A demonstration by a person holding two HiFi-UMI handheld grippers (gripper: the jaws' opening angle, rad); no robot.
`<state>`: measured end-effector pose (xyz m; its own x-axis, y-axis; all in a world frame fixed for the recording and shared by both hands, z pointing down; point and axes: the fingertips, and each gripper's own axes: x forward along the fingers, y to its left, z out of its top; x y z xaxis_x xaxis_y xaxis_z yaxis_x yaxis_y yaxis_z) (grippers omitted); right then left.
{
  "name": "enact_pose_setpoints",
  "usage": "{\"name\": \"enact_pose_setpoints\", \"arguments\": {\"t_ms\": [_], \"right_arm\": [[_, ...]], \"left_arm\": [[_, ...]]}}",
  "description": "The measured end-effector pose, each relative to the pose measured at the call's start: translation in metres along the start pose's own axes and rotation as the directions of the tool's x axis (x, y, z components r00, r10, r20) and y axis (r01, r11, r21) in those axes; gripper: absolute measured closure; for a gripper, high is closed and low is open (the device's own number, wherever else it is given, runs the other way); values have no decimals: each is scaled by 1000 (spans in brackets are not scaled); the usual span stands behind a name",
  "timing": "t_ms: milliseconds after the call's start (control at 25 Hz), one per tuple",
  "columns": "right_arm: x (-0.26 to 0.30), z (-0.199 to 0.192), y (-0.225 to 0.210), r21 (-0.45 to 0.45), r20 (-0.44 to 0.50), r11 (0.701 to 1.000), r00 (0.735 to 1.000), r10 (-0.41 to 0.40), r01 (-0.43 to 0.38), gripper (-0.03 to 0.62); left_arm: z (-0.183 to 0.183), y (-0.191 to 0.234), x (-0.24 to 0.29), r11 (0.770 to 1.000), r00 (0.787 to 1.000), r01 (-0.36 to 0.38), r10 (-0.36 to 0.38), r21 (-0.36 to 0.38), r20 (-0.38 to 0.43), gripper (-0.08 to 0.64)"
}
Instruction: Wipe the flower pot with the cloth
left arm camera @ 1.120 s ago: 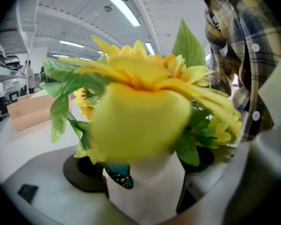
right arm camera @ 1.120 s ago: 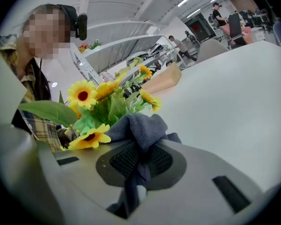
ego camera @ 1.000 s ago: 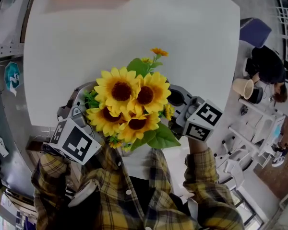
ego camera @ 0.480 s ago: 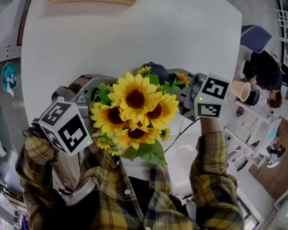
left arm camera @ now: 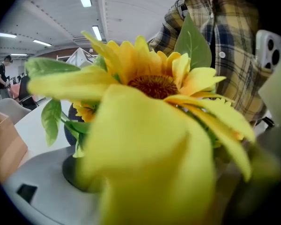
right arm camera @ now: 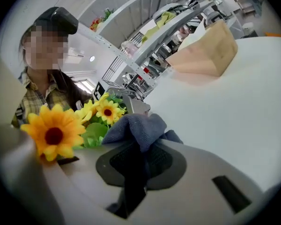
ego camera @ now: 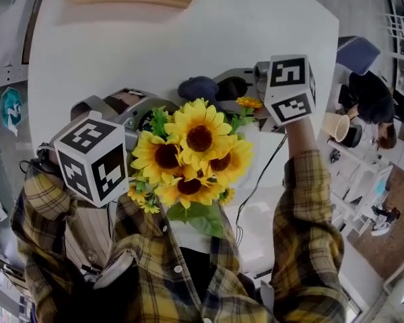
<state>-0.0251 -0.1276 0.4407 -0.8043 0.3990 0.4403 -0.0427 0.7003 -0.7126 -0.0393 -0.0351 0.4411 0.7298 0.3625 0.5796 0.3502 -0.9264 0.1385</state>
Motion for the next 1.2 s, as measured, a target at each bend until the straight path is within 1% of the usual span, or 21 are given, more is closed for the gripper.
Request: {"name": "enact_pose_setpoints", "arguments": {"t_ms": [80, 160, 280, 360, 440, 480, 560, 600, 680, 760, 840, 880, 1000, 1040, 1120, 1160, 1200], "right_arm": [[8, 7, -2, -13, -29, 1000, 1000, 9, -10, 563], [12, 12, -3, -20, -48, 1000, 999, 14, -15, 563], [7, 11, -2, -19, -39, 1000, 999, 5, -6, 563], [4, 9, -1, -16, -22, 1000, 1000, -5, 4, 563], [2, 9, -1, -21, -7, 1000, 1000, -16, 16, 563], [1, 10, -1, -26, 2, 999, 1000, -22, 22, 563], [-2, 15, -1, -37, 25, 998, 999, -42, 43, 563], [-6, 18, -2, -44, 44, 997, 997, -58, 60, 563], [-19, 27, -2, -54, 102, 992, 989, -105, 111, 563], [-36, 35, 3, -57, 175, 985, 973, -153, 165, 563], [-53, 41, 14, -67, 240, 975, 952, -189, 211, 563], [-62, 45, 21, -81, 270, 969, 941, -204, 233, 563], [-92, 59, 46, -133, 362, 941, 899, -247, 312, 563], [-102, 62, 59, -148, 391, 928, 882, -263, 342, 563], [-118, 68, 90, -178, 447, 896, 845, -295, 407, 563], [-125, 71, 107, -192, 478, 878, 823, -307, 438, 563], [-132, 75, 124, -202, 512, 859, 799, -316, 470, 563]], "left_arm": [[0, -1, 0, 1000, 1000, -7, 7, -13, 3, 91], [-1, 0, 0, 998, 999, -32, 32, -49, 6, 91], [-5, 1, -6, 989, 996, -90, 92, -121, 9, 91], [-11, 2, -14, 977, 990, -134, 137, -164, 11, 91], [-16, 3, -25, 959, 980, -190, 197, -210, 12, 91], [-19, 4, -30, 946, 972, -224, 233, -233, 14, 91], [-21, 4, -43, 912, 950, -293, 311, -287, 19, 91], [-22, 3, -50, 890, 936, -327, 352, -316, 22, 91], [-21, 1, -66, 837, 899, -396, 438, -378, 28, 91], [-17, -7, -81, 777, 858, -446, 513, -444, 35, 91], [-8, -18, -92, 729, 821, -480, 570, -488, 44, 92], [-1, -21, -98, 707, 799, -501, 599, -499, 47, 111], [24, -22, -116, 636, 719, -568, 692, -522, 60, 220], [34, -24, -121, 610, 692, -578, 718, -543, 70, 240], [57, -33, -133, 557, 633, -580, 768, -594, 102, 274], [70, -38, -139, 535, 600, -576, 790, -618, 125, 298], [83, -42, -145, 518, 568, -569, 809, -639, 151, 326]]}}
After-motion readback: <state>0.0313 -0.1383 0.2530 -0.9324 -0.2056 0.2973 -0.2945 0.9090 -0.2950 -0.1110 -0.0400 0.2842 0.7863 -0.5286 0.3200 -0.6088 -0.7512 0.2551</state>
